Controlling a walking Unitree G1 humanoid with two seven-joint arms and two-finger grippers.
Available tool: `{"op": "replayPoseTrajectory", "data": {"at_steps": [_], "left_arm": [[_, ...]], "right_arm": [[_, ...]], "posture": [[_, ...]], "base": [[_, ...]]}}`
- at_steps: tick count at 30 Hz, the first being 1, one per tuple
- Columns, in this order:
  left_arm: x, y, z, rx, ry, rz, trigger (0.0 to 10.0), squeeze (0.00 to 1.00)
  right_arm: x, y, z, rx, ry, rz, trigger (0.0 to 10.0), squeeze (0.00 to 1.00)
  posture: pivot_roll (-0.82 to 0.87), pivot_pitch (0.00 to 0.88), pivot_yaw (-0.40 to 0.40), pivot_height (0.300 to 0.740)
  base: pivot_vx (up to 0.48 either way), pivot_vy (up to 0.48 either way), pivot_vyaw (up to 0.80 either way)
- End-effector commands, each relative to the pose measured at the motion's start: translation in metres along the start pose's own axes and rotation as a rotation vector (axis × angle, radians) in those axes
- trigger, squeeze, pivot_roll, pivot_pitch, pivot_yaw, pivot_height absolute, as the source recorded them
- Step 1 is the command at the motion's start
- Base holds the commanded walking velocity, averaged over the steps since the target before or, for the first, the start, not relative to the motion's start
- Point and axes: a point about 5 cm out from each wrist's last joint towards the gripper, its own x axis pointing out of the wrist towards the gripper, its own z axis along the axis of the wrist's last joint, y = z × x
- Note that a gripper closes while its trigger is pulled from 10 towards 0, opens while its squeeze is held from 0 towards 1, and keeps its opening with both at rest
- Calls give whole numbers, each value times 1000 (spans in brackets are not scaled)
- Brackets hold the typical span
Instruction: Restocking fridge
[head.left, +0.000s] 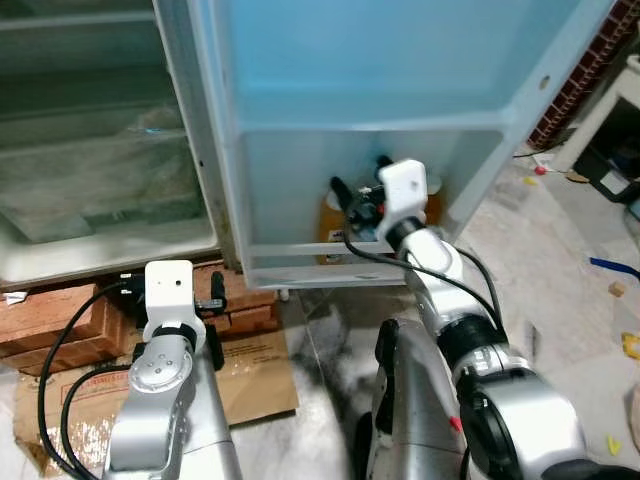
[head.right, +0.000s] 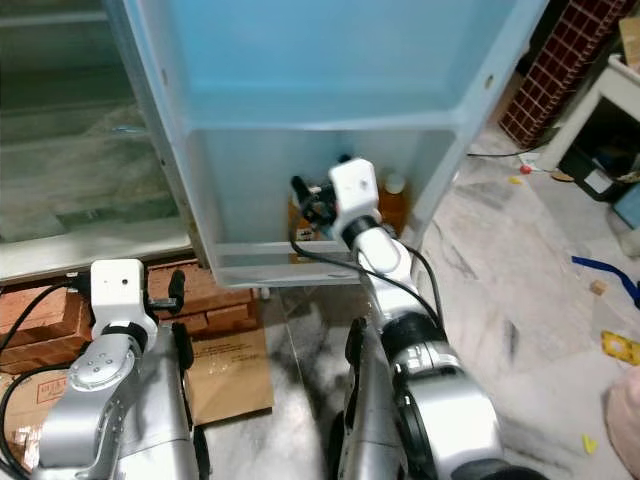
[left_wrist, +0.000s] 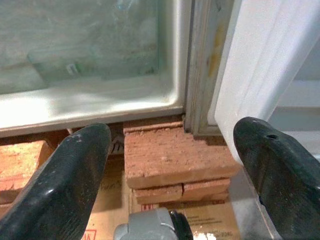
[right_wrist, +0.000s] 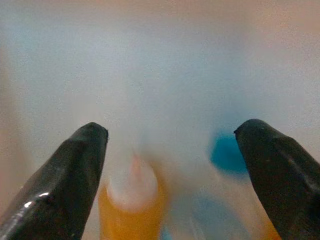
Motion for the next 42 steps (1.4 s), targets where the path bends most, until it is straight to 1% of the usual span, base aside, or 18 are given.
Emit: {"op": "replayPoseTrajectory", "data": {"at_steps": [1,2,3,4,5,6,7,8,9,10,13,16,19,24,29,31,38,42], "left_arm": [[0,-4,1,-6,-14,-21,10000,0],[0,-4,1,-6,-14,-21,10000,0],[0,-5,2,-3,-21,-28,10000,0],[1,-7,4,2,-35,-40,10000,0],[1,-7,4,2,-35,-40,10000,0],[3,-9,7,25,-56,-51,10000,0],[4,-11,9,68,-81,-59,10000,0],[4,-11,9,68,-81,-59,10000,0],[3,-14,10,90,-100,-79,10000,0],[0,-20,10,123,-118,-121,10000,0],[-2,-23,8,118,-108,-139,10000,0],[-2,-23,7,114,-103,-141,10000,0],[-2,-26,8,116,-121,-140,10000,0],[-2,-25,9,118,-129,-132,10000,0],[-3,-25,7,130,-140,-131,10000,0],[-3,-25,7,131,-140,-131,10000,0],[-2,-27,7,135,-148,-134,10000,0],[-1,-27,7,139,-151,-137,10000,0]], "right_arm": [[-20,-3,9,52,-29,-17,10000,1000],[-20,-3,9,52,-29,-17,10000,1000],[-29,0,9,72,-34,-18,10000,1000],[-38,4,10,94,-37,-10,10000,0],[-38,4,10,94,-37,-10,10000,0],[-52,8,10,100,-26,-15,10000,0],[-63,7,9,93,6,-42,10000,0],[-63,7,9,93,6,-42,10000,0],[-68,6,8,105,22,-55,10000,0],[-75,4,7,119,29,-64,10000,0],[-80,2,7,97,46,-73,10000,0],[-81,0,9,104,36,-84,10000,0],[-83,-7,17,147,31,-124,10000,0],[-84,-6,18,170,49,-127,10000,0],[-88,-4,21,189,85,-131,10000,0],[-88,-4,21,190,87,-131,10000,0],[-88,-7,23,200,106,-138,10000,0],[-88,-6,22,201,116,-130,10000,0]], "posture": [[55,6,-35,428],[55,6,-35,428],[53,3,-34,428],[47,0,-30,428],[47,0,-30,428],[38,0,-21,428],[33,0,-17,428],[33,0,-17,428],[31,0,-15,428],[22,0,-9,428],[16,0,-5,428],[10,0,-2,428],[15,0,-7,441],[23,0,-13,456],[19,0,-16,489],[19,0,-16,494],[14,0,-19,532],[14,0,-20,561]], "base": [[0,0,0],[0,0,0],[0,0,0],[0,0,0],[0,0,0],[0,0,0],[0,0,0],[0,0,0],[0,0,0],[0,0,0],[0,0,0],[0,0,0],[0,0,0],[0,0,0],[0,0,0],[0,0,0],[0,0,0],[0,0,0]]}}
